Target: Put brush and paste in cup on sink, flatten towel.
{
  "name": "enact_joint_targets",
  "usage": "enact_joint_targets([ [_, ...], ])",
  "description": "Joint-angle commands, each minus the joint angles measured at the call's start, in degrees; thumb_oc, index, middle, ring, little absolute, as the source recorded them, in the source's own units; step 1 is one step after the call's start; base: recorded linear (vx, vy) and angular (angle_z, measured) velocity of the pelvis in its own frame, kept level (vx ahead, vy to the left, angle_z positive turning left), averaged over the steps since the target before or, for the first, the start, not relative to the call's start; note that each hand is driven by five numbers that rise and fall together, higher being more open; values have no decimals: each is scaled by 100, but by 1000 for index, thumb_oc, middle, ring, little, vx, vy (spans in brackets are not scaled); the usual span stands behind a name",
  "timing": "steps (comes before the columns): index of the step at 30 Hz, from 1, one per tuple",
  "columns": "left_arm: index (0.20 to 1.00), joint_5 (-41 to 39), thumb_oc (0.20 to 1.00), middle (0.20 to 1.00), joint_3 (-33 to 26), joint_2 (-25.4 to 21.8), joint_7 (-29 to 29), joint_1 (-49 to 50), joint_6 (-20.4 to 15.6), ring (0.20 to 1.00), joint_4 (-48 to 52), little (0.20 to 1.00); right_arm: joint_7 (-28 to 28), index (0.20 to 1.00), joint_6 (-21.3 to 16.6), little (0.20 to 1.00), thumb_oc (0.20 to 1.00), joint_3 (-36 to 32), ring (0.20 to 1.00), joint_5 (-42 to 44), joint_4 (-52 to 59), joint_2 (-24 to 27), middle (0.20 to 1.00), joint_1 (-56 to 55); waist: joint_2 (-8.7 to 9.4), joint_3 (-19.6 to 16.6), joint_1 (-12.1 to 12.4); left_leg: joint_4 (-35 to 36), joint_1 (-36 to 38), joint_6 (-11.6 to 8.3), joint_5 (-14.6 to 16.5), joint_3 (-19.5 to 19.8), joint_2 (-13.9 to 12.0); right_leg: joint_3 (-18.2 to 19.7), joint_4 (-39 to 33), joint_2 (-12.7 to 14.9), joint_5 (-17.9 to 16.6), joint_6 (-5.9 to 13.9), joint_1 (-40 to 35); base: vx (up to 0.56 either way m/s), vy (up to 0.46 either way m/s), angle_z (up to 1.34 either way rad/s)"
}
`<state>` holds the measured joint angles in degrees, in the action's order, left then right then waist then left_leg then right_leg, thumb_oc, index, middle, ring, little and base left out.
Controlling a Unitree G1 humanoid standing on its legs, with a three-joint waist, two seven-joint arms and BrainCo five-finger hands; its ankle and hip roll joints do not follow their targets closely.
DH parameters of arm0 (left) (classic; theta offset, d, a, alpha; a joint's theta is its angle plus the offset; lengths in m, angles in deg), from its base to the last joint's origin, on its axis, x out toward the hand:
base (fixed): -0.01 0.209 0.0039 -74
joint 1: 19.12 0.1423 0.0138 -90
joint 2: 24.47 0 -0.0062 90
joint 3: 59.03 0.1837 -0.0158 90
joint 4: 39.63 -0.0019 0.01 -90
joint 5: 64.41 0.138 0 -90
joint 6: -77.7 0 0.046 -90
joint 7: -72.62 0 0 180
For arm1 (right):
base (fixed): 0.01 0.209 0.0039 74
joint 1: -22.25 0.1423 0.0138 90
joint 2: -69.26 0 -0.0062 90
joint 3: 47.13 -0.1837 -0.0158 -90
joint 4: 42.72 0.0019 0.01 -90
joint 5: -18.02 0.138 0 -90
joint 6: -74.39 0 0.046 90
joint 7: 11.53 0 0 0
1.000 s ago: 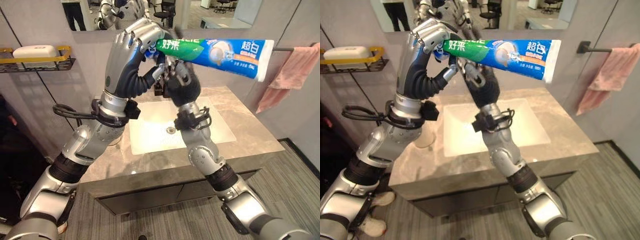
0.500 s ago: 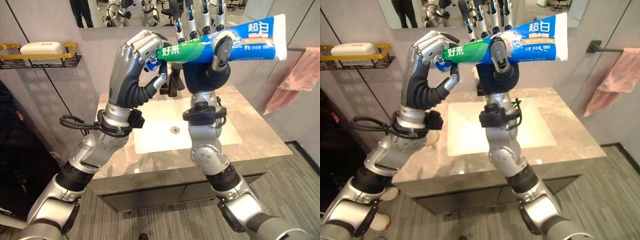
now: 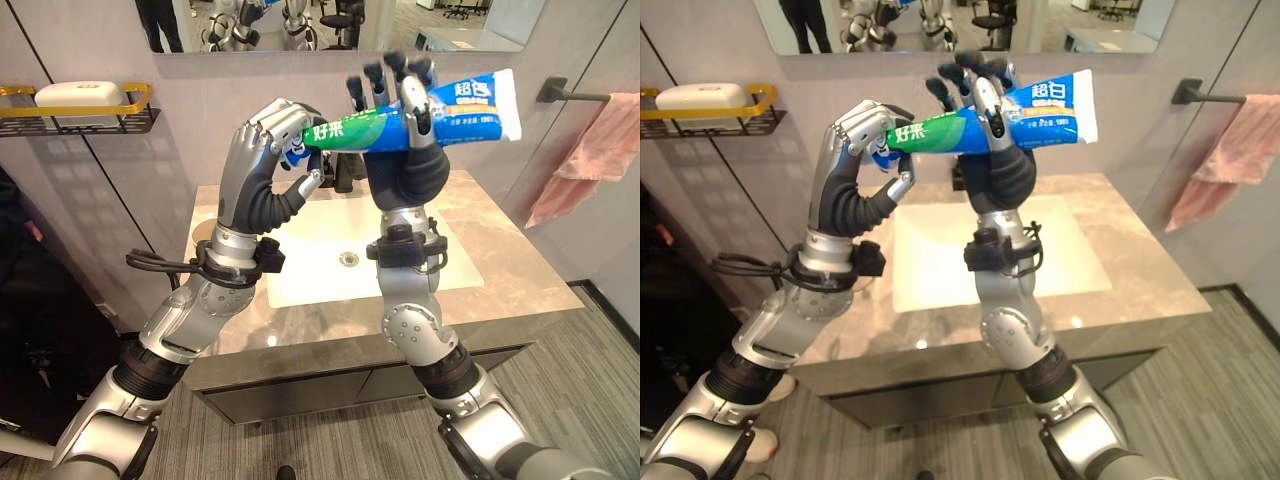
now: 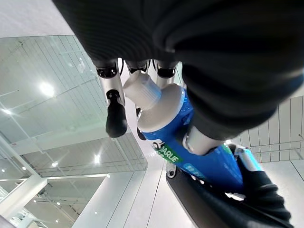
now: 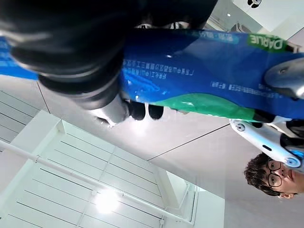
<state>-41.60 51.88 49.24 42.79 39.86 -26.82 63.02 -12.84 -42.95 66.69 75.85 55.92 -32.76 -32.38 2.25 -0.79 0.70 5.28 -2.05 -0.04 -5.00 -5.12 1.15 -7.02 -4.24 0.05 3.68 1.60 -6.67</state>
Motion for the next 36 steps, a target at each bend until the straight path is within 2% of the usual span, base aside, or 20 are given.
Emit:
enact_joint_targets([
  [1, 200, -287, 200, 200, -214, -65, -113, -155, -198, 200, 67, 200, -118, 200, -219, 200, 200, -236, 200, 201, 204, -177, 200, 113, 213, -209, 35, -28, 198, -357, 318, -161, -407, -97, 37, 610, -569, 614, 341, 0, 0, 0],
  [10, 200, -485, 200, 200, -415, -93, 6, 426, -236, 200, 352, 200, -588, 200, -179, 200, 200, -395, 200, -223, 70, -21, 200, -136, 227, -203, 53, -28, 225, -339, 341, -166, -399, -90, 41, 625, -568, 615, 332, 0, 0, 0],
  [11, 583, -543, 583, 583, -446, -96, 50, 589, -248, 583, 414, 583, -627, 200, -152, 200, 200, -423, 200, -284, 54, 32, 200, -175, 235, -192, 68, -28, 223, -333, 341, -159, -398, -89, 39, 627, -565, 612, 329, 0, 0, 0],
  [13, 1000, -742, 1000, 1000, -555, -95, 100, 893, -267, 1000, 578, 1000, -696, 200, -104, 200, 200, -458, 200, -387, 39, 92, 200, -232, 239, -177, 105, -28, 222, -319, 338, -144, -392, -93, 40, 630, -570, 614, 330, 0, 0, 0],
  [14, 1000, -905, 1000, 1000, -697, -85, 106, 1258, -302, 1000, 787, 1000, -768, 200, -78, 200, 200, -494, 200, -448, -18, 118, 200, -256, 250, -160, 151, -28, 217, -310, 337, -123, -385, -104, 36, 632, -568, 608, 323, 0, 0, 0],
  [17, 1000, -1044, 1000, 1000, -783, -84, 144, 1496, -339, 1000, 906, 1000, -820, 200, -67, 200, 200, -511, 200, -483, -52, 124, 200, -263, 258, -154, 176, -28, 216, -305, 335, -113, -379, -109, 32, 632, -568, 605, 317, 0, 0, 0],
  [20, 1000, -1718, 1000, 1000, -1026, -91, 224, 2255, -520, 1000, 1230, 1000, -984, 200, 0, 200, 200, -612, 200, -832, -81, 348, 200, -191, 304, -103, 366, -28, 163, -291, 310, -26, -359, -189, 8, 639, -578, 603, 306, 0, -12, 5],
  [22, 1000, -1900, 1000, 1000, -1090, -94, 308, 2448, -574, 1000, 1317, 1000, -1028, 200, 20, 200, 200, -619, 200, -915, -70, 395, 200, -169, 314, -100, 390, -28, 153, -289, 304, -6, -354, -207, -1, 643, -580, 604, 299, 2, -10, 17],
  [24, 1000, -2438, 1000, 1000, -1266, -169, 588, 3099, -728, 1000, 1428, 1000, -1099, 200, 74, 200, 200, -751, 200, -1151, -28, 660, 200, -5, 367, -52, 582, -28, 92, -285, 281, 74, -331, -283, -27, 658, -589, 608, 289, -2, -14, 17],
  [25, 1000, -2460, 1000, 1000, -1291, -172, 611, 3129, -720, 1000, 1454, 1000, -1105, 200, 77, 200, 200, -744, 200, -1156, -25, 653, 200, -9, 369, -59, 570, -28, 91, -285, 280, 78, -330, -287, -28, 660, -588, 609, 288, 2, -11, 6],
  [27, 1000, -2736, 1000, 1000, -1474, -268, 769, 3519, -785, 1000, 1475, 1000, -1140, 200, 77, 200, 200, -872, 200, -1271, 46, 838, 200, 79, 397, -23, 705, -28, 52, -288, 258, 156, -300, -357, -32, 661, -581, 613, 282, 1, -6, 20],
  [29, 1000, -3026, 1000, 1000, -1850, -380, 916, 3970, -840, 1000, 1463, 1000, -1233, 200, 59, 200, 200, -1034, 200, -1474, 123, 1060, 200, 187, 437, 26, 949, -28, -8, -285, 228, 282, -264, -481, -35, 666, -571, 620, 264, 5, -18, 27],
  [30, 1000, -3034, 1000, 1000, -1865, -384, 924, 3987, -834, 1000, 1483, 1000, -1238, 200, 61, 200, 200, -1034, 200, -1478, 126, 1054, 200, 188, 442, 26, 939, -28, -8, -286, 227, 289, -262, -487, -34, 668, -568, 620, 261, 6, -20, 25],
  [34, 1000, -2943, 1000, 1000, -2385, -492, 820, 4362, -798, 1000, 1139, 1000, -1302, 200, 31, 200, 200, -1197, 200, -1599, 141, 1245, 200, 217, 514, 108, 1333, -28, -147, -310, 154, 559, -194, -764, -44, 693, -550, 623, 208, 0, -17, 39],
  [36, 1000, -3016, 1000, 1000, -2461, -487, 869, 4457, -765, 1000, 933, 1000, -1290, 200, 74, 200, 200, -1256, 200, -1692, 204, 1367, 200, 139, 544, 123, 1425, -28, -207, -319, 121, 676, -162, -891, -49, 706, -541, 627, 189, -2, -11, 45],
])
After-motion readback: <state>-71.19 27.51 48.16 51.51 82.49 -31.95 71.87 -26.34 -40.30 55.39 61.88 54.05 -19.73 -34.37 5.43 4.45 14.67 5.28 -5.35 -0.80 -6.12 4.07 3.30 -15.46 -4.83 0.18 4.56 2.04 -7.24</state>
